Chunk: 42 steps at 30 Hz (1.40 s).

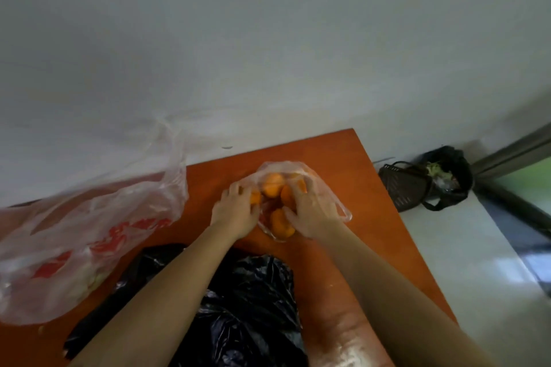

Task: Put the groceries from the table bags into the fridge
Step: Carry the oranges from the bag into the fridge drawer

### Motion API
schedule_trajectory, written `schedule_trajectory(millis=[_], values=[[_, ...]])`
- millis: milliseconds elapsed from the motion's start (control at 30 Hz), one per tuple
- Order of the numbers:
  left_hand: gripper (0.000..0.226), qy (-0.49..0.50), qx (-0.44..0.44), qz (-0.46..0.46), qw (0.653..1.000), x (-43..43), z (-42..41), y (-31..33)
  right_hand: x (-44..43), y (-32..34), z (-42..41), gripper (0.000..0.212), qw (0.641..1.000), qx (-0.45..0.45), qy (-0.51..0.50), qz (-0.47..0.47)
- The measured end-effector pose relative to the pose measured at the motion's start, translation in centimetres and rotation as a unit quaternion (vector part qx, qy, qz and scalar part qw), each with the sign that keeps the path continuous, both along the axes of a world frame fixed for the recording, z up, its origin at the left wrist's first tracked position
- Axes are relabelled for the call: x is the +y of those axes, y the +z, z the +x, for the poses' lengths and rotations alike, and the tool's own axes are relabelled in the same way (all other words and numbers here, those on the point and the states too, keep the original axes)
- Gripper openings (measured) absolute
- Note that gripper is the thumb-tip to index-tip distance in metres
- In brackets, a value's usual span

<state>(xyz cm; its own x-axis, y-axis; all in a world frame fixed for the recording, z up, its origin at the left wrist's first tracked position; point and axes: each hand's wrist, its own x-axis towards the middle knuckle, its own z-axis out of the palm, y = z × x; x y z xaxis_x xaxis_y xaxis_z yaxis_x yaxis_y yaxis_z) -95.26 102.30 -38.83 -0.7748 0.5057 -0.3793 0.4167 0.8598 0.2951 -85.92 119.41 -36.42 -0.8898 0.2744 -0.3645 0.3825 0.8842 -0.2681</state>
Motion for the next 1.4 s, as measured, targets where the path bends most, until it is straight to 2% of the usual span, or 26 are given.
schedule_trajectory(millis=[100, 300, 567, 733, 933, 1033, 1233, 1400], values=[[0.065, 0.008, 0.016, 0.012, 1.0, 0.4, -0.2, -1.7, -0.4, -1.4, -0.8, 0.071, 0.999, -0.016, -0.028, 0.027], [0.064, 0.062, 0.003, 0.054, 0.997, 0.6, -0.4, -2.6, -0.3, -2.0, -0.8, 0.067, 0.998, 0.04, -0.04, 0.016], [0.065, 0.144, 0.005, 0.143, 0.979, 0.6, 2.4, 0.5, -0.2, 0.6, 2.1, 0.064, 0.992, 0.121, -0.027, -0.038], [0.072, 0.154, 0.062, 0.149, 0.975, 0.6, 5.1, 3.0, 0.3, 1.7, 5.7, 0.062, 0.99, 0.127, -0.031, -0.055], [0.073, 0.124, 0.135, 0.188, 0.965, 0.5, 8.9, 8.6, 2.1, 5.3, 9.6, 0.061, 0.984, 0.162, -0.044, -0.06], [0.061, 0.088, 0.187, 0.219, 0.953, 1.2, 10.9, 12.0, 3.7, 8.2, 11.4, 0.061, 0.975, 0.21, -0.05, -0.054], [0.049, 0.027, 0.288, 0.323, 0.901, 5.2, 13.7, 20.0, 7.7, 14.9, 15.1, 0.061, 0.943, 0.318, -0.097, -0.029], [0.046, -0.061, 0.284, 0.419, 0.86, 10.7, 16.0, 26.0, 10.9, 20.6, 22.4, 0.056, 0.899, 0.393, -0.19, 0.041]])
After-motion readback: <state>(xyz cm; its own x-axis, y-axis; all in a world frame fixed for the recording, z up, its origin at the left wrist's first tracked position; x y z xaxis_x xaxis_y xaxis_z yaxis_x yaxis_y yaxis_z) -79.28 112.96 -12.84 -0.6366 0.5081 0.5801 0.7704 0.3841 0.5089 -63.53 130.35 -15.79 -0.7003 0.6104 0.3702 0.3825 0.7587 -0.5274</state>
